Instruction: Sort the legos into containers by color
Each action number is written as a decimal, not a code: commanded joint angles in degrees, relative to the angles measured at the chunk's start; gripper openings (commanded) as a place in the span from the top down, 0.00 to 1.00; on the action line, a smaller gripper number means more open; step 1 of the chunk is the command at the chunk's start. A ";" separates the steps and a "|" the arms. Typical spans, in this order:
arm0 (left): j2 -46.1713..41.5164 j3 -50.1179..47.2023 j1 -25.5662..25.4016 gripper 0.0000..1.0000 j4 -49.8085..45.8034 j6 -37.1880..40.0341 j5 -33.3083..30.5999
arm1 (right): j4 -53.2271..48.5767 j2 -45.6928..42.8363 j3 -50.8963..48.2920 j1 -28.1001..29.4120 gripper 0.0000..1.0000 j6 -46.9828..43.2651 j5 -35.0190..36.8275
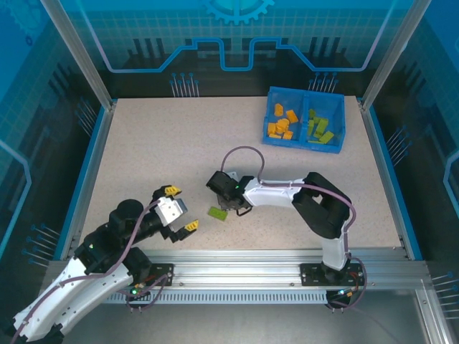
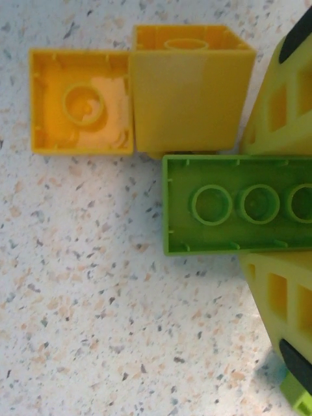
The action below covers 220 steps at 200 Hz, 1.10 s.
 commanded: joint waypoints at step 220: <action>3.45 -0.12 0.43 0.01 2.02 1.46 9.24 | -4.92 -5.30 18.56 -58.70 0.71 -21.20 -13.11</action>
